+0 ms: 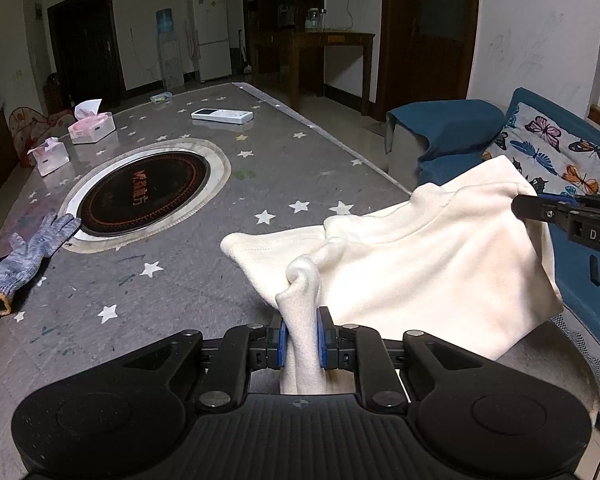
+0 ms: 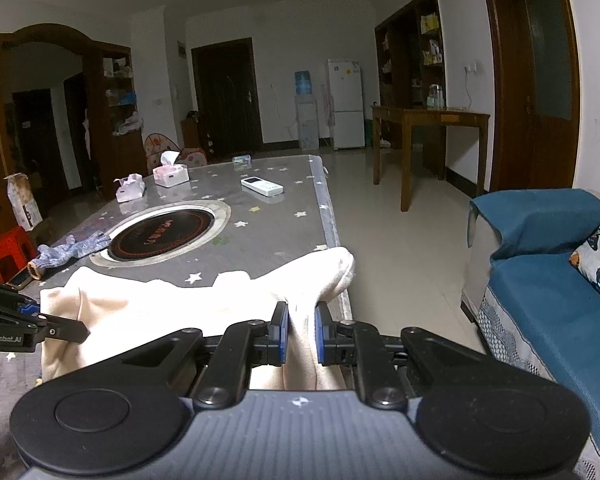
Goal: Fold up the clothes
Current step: 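Fold the lifted edge over onto the rest of the sweatshirt with both grippers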
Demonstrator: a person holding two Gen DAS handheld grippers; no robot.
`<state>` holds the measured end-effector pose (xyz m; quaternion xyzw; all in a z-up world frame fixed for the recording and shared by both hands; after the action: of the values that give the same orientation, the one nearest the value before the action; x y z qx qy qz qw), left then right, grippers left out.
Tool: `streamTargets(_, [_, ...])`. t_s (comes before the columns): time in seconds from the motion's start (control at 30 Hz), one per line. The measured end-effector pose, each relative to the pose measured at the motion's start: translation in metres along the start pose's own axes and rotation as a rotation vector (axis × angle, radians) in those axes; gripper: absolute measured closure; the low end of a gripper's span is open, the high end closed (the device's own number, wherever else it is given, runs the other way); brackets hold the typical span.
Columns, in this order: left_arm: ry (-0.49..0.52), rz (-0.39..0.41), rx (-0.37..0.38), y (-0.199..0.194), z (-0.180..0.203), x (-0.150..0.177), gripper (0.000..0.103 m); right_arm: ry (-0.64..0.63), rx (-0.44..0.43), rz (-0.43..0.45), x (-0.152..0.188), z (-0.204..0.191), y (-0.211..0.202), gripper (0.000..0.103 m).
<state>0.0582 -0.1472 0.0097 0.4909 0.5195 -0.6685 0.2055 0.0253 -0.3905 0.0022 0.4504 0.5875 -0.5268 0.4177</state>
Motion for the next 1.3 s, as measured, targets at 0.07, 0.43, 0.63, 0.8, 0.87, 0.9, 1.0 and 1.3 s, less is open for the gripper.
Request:
streamTargets(0.07, [-0.001, -0.006, -0.001, 0.004, -0.001, 0.001, 0.087, 0.002, 0.002, -0.008, 0.001, 0.001, 0.005, 0.091])
streamTargets(0.43, [-0.011, -0.037, -0.002, 0.025, -0.006, 0.003, 0.087, 0.009, 0.012, -0.044, 0.01, 0.008, 0.025, 0.091])
streamTargets(0.63, [-0.021, -0.06, -0.006, 0.035, -0.012, 0.006, 0.083, 0.011, 0.02, -0.076, 0.017, 0.011, 0.038, 0.091])
streamTargets(0.8, [-0.017, -0.077, -0.021, 0.043, -0.015, 0.009, 0.079, 0.016, 0.03, -0.111, 0.023, 0.014, 0.049, 0.09])
streamTargets(0.87, [-0.021, -0.084, -0.026, 0.045, -0.017, 0.01, 0.079, 0.017, 0.037, -0.134, 0.026, 0.016, 0.054, 0.089])
streamTargets(0.9, [-0.022, -0.087, -0.026, 0.046, -0.018, 0.01, 0.079, 0.017, 0.043, -0.139, 0.028, 0.018, 0.055, 0.089])
streamTargets(1.0, [-0.02, -0.09, -0.036, 0.048, -0.021, 0.011, 0.077, 0.015, 0.063, -0.147, 0.03, 0.023, 0.057, 0.088])
streamTargets(1.3, [-0.032, -0.075, -0.04, 0.05, -0.024, 0.006, 0.076, 0.009, -0.019, -0.137, 0.02, 0.012, 0.059, 0.088])
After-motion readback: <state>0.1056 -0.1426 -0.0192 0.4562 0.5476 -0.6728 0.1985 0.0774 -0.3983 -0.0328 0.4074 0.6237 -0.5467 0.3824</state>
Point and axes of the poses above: each gripper's, at about its wrist camera, not at the fingertips, and y roughly the way its jaws point, z to its right, x to its underside, the point moved 1 cm from there along y, roughly the way its jaws point, and after that the axes turned 15 degrees about z, right-handed, at the moved point
